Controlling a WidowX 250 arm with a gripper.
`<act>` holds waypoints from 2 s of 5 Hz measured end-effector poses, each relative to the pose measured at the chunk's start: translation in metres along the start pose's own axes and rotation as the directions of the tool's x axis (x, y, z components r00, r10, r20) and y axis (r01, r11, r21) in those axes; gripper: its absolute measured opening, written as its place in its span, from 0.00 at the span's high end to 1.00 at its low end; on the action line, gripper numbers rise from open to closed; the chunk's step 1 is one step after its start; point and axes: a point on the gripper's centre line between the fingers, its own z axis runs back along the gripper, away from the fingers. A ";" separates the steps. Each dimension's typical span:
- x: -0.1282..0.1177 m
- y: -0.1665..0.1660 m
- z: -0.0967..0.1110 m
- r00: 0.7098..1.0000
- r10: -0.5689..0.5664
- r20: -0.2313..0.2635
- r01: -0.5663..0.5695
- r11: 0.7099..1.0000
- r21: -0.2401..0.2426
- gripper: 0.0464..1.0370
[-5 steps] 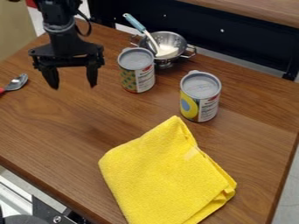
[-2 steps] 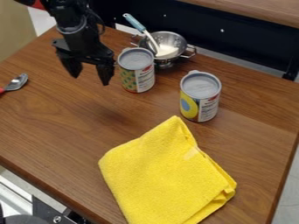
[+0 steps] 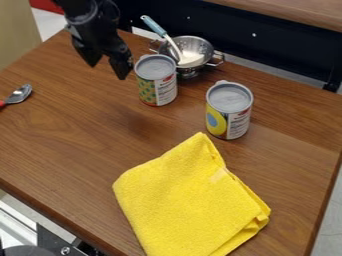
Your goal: Move the silver can and put in left side
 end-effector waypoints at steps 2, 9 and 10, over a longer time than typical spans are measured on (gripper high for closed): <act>0.034 -0.007 -0.005 0.999 0.036 0.015 -0.036 0.999 0.013 0.04; 0.096 -0.026 -0.053 0.999 0.034 0.032 -0.033 0.999 -0.032 0.04; 0.098 -0.027 -0.057 0.999 0.033 0.029 -0.031 0.998 -0.063 0.04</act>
